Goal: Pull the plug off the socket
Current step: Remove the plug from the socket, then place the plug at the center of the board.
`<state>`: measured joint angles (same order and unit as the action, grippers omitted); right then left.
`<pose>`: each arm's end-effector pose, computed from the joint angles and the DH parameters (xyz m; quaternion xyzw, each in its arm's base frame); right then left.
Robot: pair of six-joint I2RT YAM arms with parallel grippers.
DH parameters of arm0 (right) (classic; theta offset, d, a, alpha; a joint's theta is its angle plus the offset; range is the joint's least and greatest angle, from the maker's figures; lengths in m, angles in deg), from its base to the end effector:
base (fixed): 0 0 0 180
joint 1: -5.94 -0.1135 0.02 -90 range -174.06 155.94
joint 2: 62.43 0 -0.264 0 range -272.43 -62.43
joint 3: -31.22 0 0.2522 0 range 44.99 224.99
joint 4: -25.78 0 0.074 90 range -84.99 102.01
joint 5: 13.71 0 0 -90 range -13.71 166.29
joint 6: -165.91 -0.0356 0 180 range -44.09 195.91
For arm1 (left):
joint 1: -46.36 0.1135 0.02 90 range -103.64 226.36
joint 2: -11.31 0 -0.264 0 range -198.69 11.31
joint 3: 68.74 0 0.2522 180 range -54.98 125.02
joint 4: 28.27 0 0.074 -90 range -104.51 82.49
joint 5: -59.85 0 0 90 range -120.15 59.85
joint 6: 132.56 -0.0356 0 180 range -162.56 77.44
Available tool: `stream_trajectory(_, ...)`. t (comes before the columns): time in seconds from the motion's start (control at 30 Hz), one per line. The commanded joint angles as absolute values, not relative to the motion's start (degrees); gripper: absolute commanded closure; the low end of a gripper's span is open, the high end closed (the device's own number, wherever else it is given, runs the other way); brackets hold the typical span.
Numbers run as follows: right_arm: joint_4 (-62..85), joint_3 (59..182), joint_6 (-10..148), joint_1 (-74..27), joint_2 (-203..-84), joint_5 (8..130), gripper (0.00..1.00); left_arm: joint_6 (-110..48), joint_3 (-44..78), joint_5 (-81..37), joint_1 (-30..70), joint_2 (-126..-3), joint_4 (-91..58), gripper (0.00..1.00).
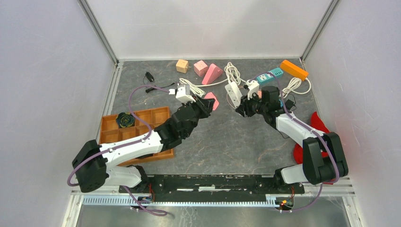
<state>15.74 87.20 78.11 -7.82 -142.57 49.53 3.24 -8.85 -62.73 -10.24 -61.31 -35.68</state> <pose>0.2802 0.0851 0.2109 -0.2266 0.8364 0.2493 0.4323 0.1760 -0.2321 0.3002 -0.1213 0.7241 -0.3739 0.5667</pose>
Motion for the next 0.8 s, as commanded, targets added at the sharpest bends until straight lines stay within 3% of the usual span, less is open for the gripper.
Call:
stream_trajectory(0.0, 18.7, 88.8, 77.8, -7.9, -142.2, 50.0, 1.0, 3.6, -9.9, -62.8, -9.9, -59.2, -37.0, 0.98)
stream_trajectory(0.3, 17.0, 90.0, 82.6, -7.2, -141.5, 41.4, 1.0, -2.1, -9.9, -53.7, -5.2, -56.6, -33.8, 0.98)
stream_trajectory(0.53, 16.7, 90.2, 83.7, -6.6, -139.6, 40.4, 1.0, -6.6, -13.0, -42.1, 2.9, -53.8, -35.8, 0.98)
stream_trajectory(0.77, 16.8, 90.1, 83.7, -5.9, -138.8, 39.2, 1.0, -6.7, -15.8, -39.1, 12.4, -54.5, -36.5, 0.96)
